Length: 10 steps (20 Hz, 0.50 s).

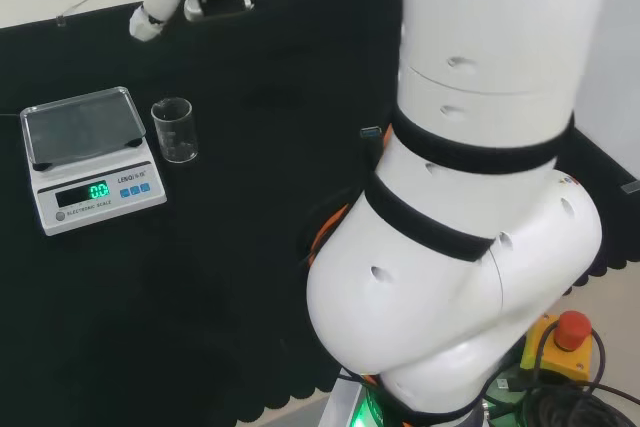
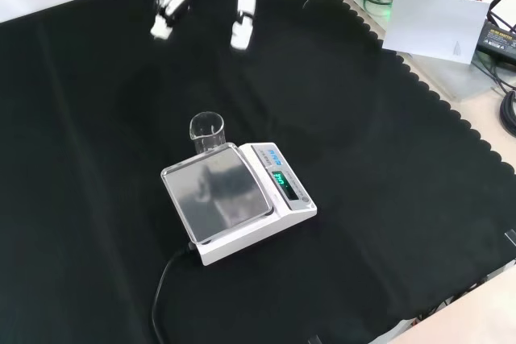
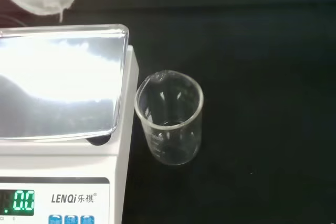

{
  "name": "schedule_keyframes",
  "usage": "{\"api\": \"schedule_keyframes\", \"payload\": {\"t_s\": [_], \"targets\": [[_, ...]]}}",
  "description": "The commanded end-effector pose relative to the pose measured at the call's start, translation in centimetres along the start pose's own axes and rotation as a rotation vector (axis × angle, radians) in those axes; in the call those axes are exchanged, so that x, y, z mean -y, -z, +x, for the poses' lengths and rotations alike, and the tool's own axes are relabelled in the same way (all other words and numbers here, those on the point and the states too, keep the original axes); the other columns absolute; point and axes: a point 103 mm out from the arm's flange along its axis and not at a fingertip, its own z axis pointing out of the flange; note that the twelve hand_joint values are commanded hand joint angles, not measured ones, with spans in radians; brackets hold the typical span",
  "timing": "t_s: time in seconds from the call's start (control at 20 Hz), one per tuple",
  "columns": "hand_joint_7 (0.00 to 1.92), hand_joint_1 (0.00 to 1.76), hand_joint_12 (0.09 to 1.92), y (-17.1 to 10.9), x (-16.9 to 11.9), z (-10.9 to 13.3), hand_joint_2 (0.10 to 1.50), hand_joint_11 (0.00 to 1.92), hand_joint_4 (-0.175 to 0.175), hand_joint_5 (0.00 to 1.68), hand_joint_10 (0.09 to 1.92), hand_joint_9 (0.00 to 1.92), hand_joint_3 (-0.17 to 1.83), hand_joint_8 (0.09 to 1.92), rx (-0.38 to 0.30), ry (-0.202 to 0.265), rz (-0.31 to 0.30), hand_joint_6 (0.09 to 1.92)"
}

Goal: Pick up the beaker.

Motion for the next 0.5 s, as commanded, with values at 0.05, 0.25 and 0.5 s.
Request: {"api": "schedule_keyframes", "payload": {"t_s": [0.05,0.25,0.5], "targets": [[0.18,0.75,1.50,-3.9,-3.7,0.7,0.63,0.07,0.003,0.26,0.87,0.28,0.19,0.72,-0.012,0.029,0.054,0.09],[0.19,0.75,1.50,-6.0,-4.5,0.3,0.63,0.07,0.003,0.26,0.88,0.28,0.19,0.72,-0.024,0.026,0.088,0.09],[0.17,0.74,1.50,-7.6,-5.2,0.3,0.62,0.06,0.009,0.23,0.87,0.26,0.19,0.72,0.016,0.048,0.130,0.09]]}}
